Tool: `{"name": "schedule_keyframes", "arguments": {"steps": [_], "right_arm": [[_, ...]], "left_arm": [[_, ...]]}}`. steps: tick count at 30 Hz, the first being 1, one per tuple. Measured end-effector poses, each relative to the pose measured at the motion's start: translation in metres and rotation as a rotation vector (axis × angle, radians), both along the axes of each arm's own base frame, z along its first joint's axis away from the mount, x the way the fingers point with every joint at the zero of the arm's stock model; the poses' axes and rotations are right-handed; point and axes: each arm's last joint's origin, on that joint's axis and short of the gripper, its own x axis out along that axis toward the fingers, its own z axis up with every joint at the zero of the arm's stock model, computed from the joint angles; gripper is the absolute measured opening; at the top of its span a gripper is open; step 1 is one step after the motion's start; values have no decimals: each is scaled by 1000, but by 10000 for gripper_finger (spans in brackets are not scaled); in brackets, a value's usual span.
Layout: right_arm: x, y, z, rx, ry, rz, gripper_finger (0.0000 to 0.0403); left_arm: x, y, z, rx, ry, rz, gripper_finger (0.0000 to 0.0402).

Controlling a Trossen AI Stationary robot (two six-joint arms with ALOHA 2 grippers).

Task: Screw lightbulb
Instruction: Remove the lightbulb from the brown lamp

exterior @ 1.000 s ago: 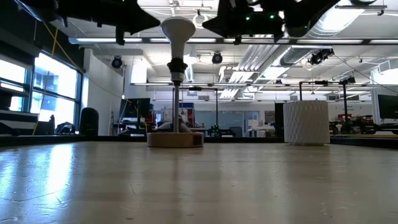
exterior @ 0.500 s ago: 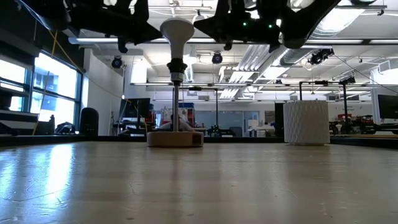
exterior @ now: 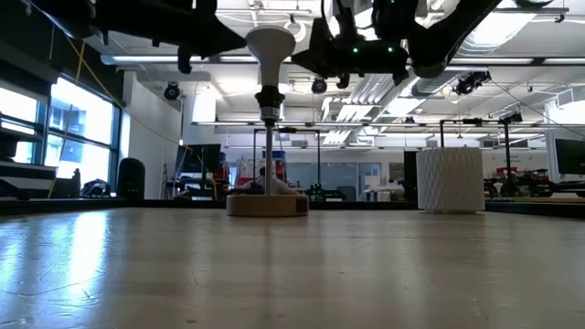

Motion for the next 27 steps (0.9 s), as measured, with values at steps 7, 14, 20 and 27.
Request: {"name": "schedule_keyframes", "arguments": {"steps": [7,14,20,27], "right_arm": [[-14,8,17,-31,27,20,0],[-10,32,10,29,-47,113,0],[-6,39,9,8,-50,106,0],[-6,28,3,27,-48,37,0]], "left_arm": [[-7,5,-6,4,109,192,0],[-6,30,0,52,5,214,0],[3,36,-2,45,-73,86,0],[10,24,-4,1,-119,17,0]]}}
